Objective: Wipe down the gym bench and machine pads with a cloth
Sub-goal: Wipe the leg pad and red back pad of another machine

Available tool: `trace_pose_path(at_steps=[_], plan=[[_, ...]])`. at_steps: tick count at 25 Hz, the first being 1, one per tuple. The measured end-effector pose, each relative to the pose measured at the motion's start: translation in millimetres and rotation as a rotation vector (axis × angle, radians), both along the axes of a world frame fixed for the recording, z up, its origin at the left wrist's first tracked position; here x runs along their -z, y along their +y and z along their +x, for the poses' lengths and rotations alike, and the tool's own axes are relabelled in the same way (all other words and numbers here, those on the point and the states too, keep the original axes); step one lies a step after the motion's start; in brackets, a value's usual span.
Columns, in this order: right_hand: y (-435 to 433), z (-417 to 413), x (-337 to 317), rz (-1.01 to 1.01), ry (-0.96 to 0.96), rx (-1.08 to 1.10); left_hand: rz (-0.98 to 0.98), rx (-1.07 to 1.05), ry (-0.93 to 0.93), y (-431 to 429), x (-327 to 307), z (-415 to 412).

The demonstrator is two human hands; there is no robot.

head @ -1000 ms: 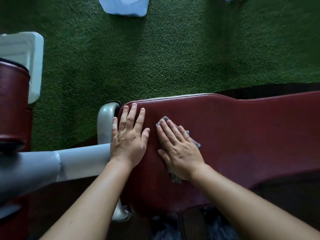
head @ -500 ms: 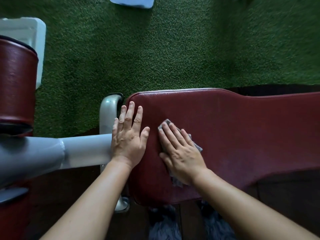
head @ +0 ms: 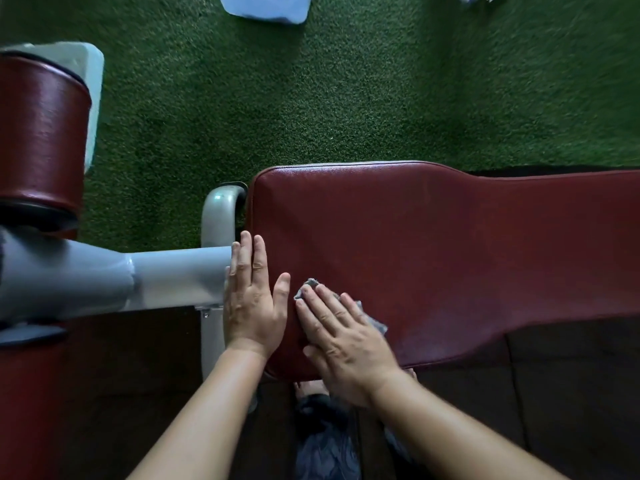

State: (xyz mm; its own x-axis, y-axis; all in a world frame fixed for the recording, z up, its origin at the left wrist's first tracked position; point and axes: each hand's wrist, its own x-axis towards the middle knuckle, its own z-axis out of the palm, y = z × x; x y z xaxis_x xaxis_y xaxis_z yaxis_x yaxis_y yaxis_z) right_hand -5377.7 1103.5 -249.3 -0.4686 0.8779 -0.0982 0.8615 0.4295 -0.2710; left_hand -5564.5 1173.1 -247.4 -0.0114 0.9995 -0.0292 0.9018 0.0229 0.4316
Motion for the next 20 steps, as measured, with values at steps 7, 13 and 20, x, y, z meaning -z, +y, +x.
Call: trace_pose_path(at_steps=[7, 13, 20], plan=[[47, 83, 5, -0.020, -0.039, 0.493, -0.037, -0.159, -0.234, -17, 2, 5], [7, -21, 0, -0.016, 0.043, 0.108, -0.082, -0.180, -0.454, -26, 1, 1], [33, -8, 1, -0.042, 0.025, 0.490, -0.123, -0.221, -0.774, -33, -14, -3]])
